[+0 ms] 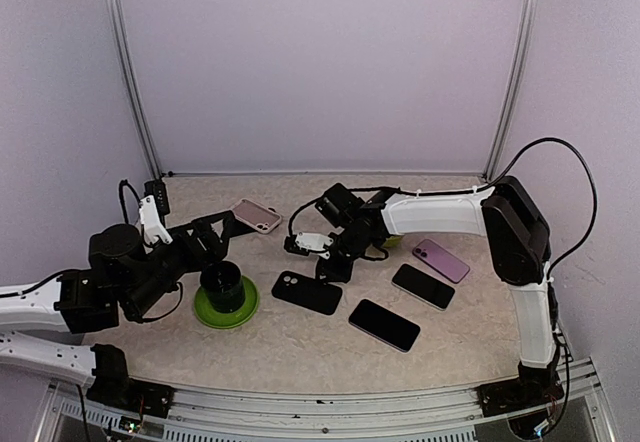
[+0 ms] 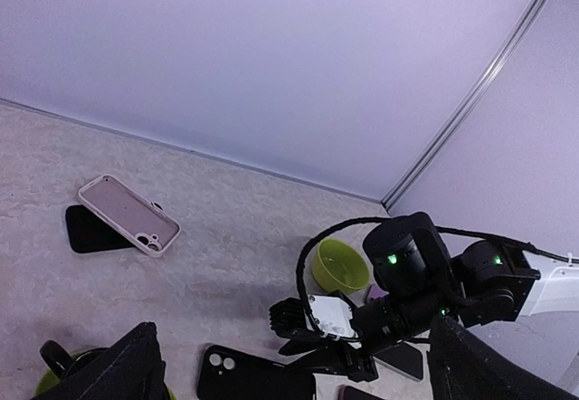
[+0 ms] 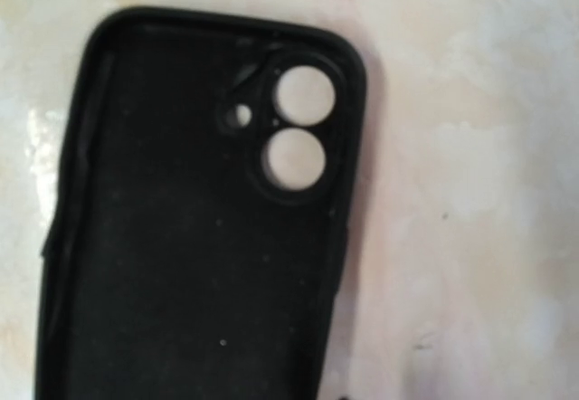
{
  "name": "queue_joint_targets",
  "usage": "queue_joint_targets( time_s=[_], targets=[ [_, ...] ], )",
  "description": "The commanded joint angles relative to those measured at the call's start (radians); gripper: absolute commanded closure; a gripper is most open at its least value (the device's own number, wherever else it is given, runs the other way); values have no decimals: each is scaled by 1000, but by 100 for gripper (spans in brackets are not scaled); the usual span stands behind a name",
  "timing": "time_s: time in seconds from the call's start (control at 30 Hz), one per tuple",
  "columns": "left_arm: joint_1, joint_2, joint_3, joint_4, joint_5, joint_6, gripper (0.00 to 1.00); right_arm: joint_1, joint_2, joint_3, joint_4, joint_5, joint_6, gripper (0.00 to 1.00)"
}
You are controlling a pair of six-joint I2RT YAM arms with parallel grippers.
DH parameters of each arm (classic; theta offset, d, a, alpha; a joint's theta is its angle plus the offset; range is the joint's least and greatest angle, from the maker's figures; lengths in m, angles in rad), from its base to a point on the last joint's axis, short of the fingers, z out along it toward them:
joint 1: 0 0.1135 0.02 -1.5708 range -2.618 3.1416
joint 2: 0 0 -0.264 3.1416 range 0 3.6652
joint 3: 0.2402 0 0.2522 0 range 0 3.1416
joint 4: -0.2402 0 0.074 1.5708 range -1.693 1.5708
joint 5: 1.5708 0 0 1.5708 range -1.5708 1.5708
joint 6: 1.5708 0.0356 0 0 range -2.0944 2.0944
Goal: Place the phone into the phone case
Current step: Place the phone case at the center of the board.
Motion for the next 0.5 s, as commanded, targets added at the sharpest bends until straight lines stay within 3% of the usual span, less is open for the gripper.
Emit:
queue_joint_targets(
  time_s=[0.0, 0.3, 0.47],
  targets=[
    [-4, 13, -9, 18, 9, -10, 1, -11, -2, 7, 11, 18, -1, 72],
    [-4, 45, 0, 29, -21, 2, 1, -12, -125, -113, 71, 48, 33, 42],
    [-4, 82, 11, 26, -39, 18, 1, -12, -228, -249, 127, 78, 118, 31]
  ],
)
